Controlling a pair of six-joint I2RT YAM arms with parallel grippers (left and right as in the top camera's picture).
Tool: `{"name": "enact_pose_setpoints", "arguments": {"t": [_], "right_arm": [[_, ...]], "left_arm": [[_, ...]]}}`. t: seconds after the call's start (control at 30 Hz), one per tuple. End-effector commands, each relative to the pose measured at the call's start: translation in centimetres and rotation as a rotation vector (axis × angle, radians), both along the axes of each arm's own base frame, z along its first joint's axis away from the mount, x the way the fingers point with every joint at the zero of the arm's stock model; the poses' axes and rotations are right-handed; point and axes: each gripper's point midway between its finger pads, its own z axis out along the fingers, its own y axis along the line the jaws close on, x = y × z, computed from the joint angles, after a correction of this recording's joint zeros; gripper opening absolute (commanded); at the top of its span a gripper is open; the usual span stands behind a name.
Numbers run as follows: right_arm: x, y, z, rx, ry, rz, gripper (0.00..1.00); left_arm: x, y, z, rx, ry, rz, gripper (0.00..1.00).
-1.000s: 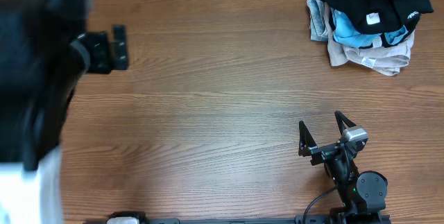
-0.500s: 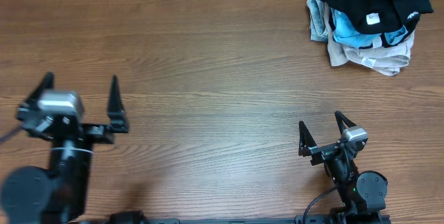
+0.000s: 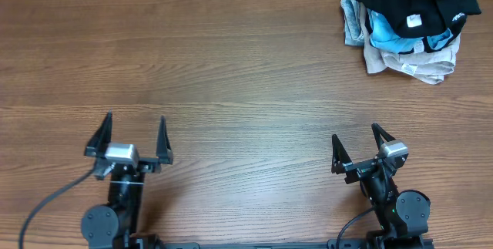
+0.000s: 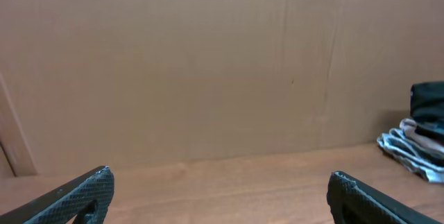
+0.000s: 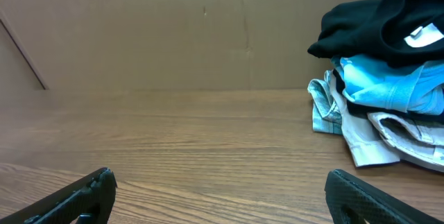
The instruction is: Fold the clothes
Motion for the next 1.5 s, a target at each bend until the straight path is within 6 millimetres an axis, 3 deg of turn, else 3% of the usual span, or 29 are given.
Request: {"name": "enact_pose_setpoints", "arguments": {"t": [0.0, 0.27, 0.47, 1.47], "right_arm": [[0.0, -0.1, -0.1, 0.008, -0.003, -0.009, 1.00], [0.0, -0.1, -0.1, 0.008, -0.003, -0.009, 1.00], [0.0, -0.1, -0.1, 0.008, -0.003, -0.009, 1.00], [0.0, -0.1, -0.1, 0.008, -0.003, -0.009, 1.00]], "left_arm": [[-0.5, 0.2, -1.1, -0.014, -0.029, 0.008, 1.00], [-0.2, 0.2, -5.2, -0.023, 0.024, 0.006, 1.00], [0.1, 0.4, -10.8, -0.045, 0.252, 0.017, 1.00], [0.1, 0.5, -10.6, -0.044, 0.245, 0.023, 1.00]]}}
